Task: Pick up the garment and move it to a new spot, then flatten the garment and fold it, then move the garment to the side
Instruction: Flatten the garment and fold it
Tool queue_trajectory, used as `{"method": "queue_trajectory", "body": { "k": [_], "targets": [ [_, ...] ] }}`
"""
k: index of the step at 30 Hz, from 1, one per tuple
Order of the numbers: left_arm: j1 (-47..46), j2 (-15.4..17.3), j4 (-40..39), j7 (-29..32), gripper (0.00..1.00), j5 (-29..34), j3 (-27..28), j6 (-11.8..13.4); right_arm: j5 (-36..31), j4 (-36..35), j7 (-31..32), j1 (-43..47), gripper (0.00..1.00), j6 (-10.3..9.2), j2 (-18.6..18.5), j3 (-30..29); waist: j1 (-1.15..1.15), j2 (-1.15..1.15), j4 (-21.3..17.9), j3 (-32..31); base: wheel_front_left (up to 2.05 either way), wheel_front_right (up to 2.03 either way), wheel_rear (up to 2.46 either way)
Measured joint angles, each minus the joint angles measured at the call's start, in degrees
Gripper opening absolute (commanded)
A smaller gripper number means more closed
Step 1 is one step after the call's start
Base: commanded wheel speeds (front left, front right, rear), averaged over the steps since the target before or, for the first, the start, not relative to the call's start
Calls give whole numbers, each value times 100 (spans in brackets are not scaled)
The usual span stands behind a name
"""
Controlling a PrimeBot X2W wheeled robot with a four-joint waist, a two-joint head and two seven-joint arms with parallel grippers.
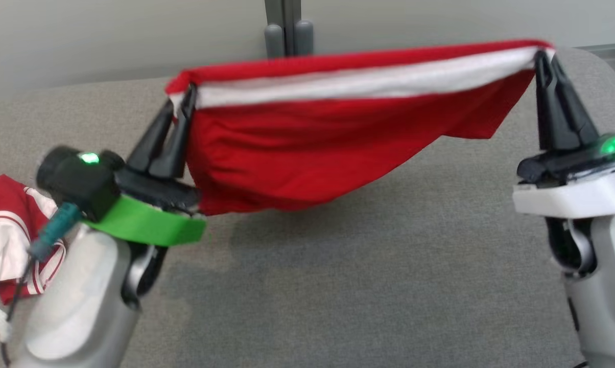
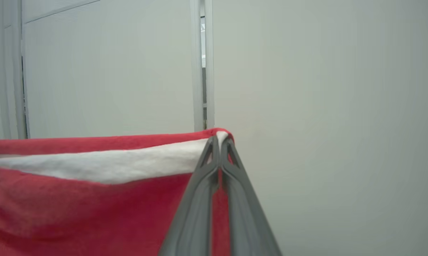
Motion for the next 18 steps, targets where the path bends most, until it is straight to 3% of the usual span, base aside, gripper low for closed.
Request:
{"method": "queue_trajectory", "body": {
  "k": [4,8,15,18],
  "targets": [
    [-972,368,14,212,0,-448,-112,-1,27,-57,4,-811,0,0,-553,163,0,0,-65,24,0,0,0],
    [-1784,482,138,472,0,-723,-199,-1,-12,254,255,-1827,0,0,-943,369,0,0,-105,181,0,0,0],
    [-2700,450,865,491,0,-836,-178,-3,-263,1352,372,-3303,0,1,-923,692,0,0,-184,662,0,0,0],
    [-3296,552,1045,194,0,-486,-147,-4,-491,1792,202,-3971,0,1,-744,539,0,0,-231,909,0,0,0]
  ]
}}
